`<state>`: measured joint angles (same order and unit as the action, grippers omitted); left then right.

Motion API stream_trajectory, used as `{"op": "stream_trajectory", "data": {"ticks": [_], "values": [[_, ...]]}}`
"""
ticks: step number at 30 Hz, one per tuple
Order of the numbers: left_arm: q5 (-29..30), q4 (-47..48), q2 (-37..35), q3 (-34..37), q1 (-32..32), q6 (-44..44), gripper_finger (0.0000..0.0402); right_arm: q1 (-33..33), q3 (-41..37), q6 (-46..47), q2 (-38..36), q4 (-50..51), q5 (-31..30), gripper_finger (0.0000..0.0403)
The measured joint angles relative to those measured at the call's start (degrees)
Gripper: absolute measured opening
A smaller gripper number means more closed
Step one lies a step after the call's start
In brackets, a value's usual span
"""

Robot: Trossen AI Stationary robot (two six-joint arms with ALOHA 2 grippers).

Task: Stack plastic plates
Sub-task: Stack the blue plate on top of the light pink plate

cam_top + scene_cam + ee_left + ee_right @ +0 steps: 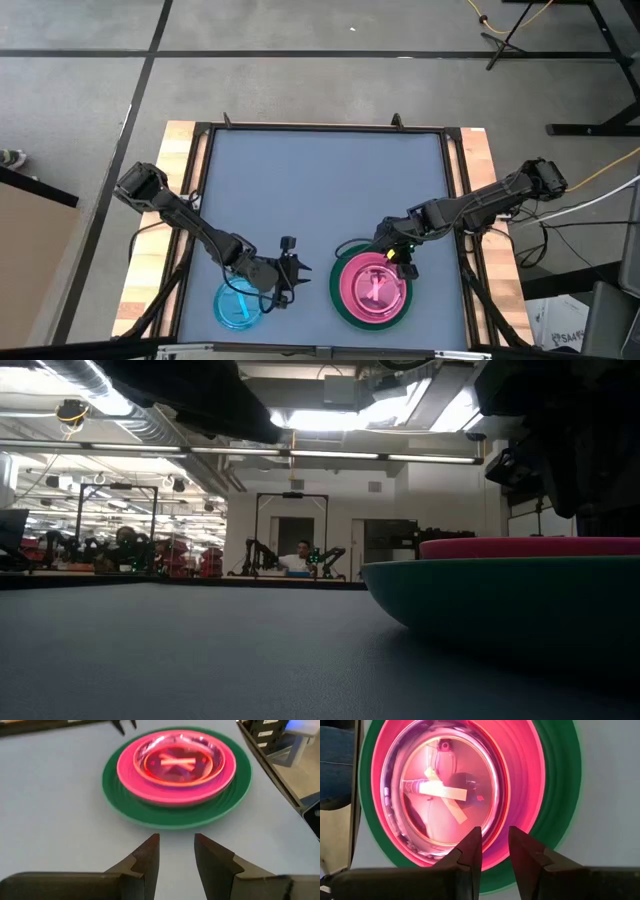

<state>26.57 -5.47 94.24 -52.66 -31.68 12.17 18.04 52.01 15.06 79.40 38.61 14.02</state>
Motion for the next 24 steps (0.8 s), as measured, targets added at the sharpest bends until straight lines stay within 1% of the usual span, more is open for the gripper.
{"op": "stream_trajectory", "data": {"ticks": [5,8,11,16,20,24], "values": [[-0.2,8.3,-3.7,0.0,0.0,8.0,0.0116,0.0,0.0,0.0,0.0,0.0,-0.1,0.0088],[-1.9,16.0,-6.7,0.0,0.0,14.3,0.0116,0.0,0.0,0.0,0.0,0.0,-0.1,0.0088],[-5.8,24.5,-9.3,0.0,0.0,21.8,0.0116,0.0,0.0,0.0,0.0,0.0,-0.1,0.0088],[-15.1,37.4,-11.1,0.0,0.0,32.7,0.0116,0.0,0.0,0.0,0.0,0.0,-0.1,0.0088],[-21.4,45.3,-10.9,0.0,-0.8,37.8,0.0116,0.0,0.0,0.0,0.0,0.0,-1.5,0.0088],[-23.3,51.1,-10.6,0.0,-1.8,40.3,0.0116,0.0,0.0,0.0,0.0,0.0,-2.6,0.0088]]}}
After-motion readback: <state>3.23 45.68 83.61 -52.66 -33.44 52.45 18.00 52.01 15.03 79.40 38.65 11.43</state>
